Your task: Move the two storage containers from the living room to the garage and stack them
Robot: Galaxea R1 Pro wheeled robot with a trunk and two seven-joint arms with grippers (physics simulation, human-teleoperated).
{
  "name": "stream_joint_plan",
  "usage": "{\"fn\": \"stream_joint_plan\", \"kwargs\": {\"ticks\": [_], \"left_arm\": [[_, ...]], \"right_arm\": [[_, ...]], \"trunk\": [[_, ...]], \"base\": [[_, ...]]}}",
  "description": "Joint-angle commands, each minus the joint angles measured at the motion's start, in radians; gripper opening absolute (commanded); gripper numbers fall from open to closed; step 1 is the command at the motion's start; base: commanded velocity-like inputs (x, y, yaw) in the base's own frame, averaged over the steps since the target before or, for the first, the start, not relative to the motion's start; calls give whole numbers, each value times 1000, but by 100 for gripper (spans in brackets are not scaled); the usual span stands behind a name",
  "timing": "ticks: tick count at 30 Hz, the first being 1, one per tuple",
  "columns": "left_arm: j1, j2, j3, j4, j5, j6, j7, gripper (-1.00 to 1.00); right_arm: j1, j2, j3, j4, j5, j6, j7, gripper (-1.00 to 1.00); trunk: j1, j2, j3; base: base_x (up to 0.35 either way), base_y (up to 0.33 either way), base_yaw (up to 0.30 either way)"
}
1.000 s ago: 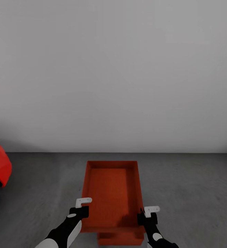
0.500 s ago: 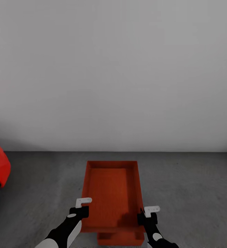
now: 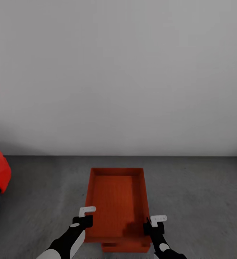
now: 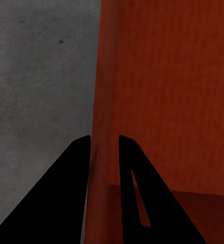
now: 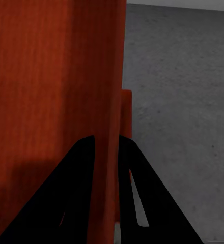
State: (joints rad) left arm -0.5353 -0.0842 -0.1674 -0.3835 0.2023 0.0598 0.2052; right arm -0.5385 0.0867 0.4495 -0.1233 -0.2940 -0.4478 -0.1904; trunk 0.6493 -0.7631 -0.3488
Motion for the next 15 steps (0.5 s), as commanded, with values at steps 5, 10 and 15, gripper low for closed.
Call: {"fn": "stream_joint_plan", "kwargs": {"ticks": [5, 10, 15], "left_arm": [[0, 4, -10, 18, 9, 5, 16, -100], [0, 4, -9, 18, 9, 6, 16, -100], [0, 4, -10, 18, 9, 6, 16, -100]], "right_arm": [[-1, -8, -14, -1, -11, -63, -59, -100], [-1, -8, -14, -1, -11, -63, -59, -100], [-1, -8, -14, -1, -11, -63, -58, -100]], "trunk": [[0, -1, -9], [0, -1, -17], [0, -1, -25]], "base": [[0, 0, 0], [0, 0, 0], [0, 0, 0]]}}
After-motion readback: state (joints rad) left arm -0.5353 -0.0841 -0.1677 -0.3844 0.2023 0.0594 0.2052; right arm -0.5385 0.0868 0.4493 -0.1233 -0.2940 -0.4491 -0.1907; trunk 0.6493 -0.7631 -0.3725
